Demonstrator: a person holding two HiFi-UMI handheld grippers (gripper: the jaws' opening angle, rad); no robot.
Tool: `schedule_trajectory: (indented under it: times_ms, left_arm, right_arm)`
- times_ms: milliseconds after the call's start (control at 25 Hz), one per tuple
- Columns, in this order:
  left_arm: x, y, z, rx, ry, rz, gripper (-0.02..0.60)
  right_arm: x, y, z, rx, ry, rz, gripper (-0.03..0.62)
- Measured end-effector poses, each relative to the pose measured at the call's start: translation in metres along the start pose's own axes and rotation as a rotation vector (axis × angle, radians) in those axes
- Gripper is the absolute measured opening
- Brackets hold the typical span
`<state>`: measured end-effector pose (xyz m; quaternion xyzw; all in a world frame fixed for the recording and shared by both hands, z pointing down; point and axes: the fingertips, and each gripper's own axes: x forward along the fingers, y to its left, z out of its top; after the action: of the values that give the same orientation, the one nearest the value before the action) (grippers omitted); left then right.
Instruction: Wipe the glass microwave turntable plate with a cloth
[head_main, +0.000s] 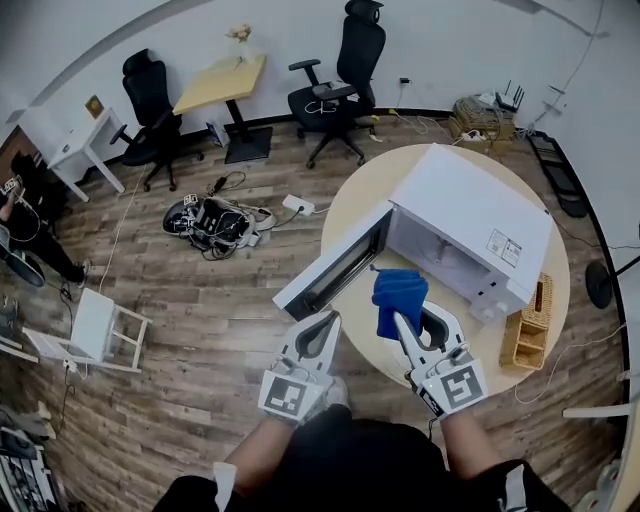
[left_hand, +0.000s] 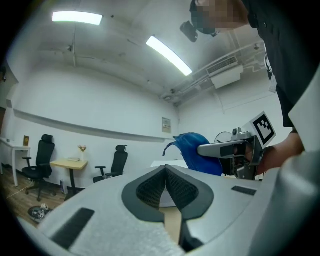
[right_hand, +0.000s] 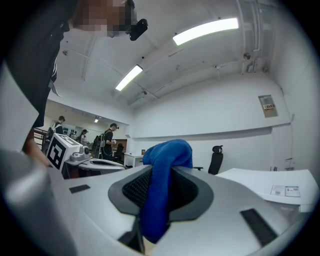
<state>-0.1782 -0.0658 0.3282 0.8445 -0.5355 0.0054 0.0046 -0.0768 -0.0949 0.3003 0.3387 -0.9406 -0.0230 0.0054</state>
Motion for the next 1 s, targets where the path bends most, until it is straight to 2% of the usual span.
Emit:
schedule_trajectory:
  times_ms: [240, 440, 720, 1000]
  left_arm:
    - [0.031, 0.003, 0.001, 0.013, -0.008, -0.116, 0.006]
    - [0.053, 0.005, -0.007, 0.003, 0.006, -0.178, 0.006]
    - [0.081, -0.007, -0.022, -0.013, 0.047, -0.206, 0.006]
    - [0.102, -0.015, -0.058, -0.056, 0.125, -0.199, 0.006]
  right_arm:
    - [0.004, -0.024, -0.009, -0.002, 0.025, -0.13, 0.091]
    - [0.004, -0.042, -0.027, -0.004, 0.057, -0.211, 0.089]
    - [-0.002, -0.066, -0.07, 0.042, 0.144, -0.229, 0.089]
    - [-0.001, -0.082, -0.131, 0.086, 0.268, -0.209, 0.087]
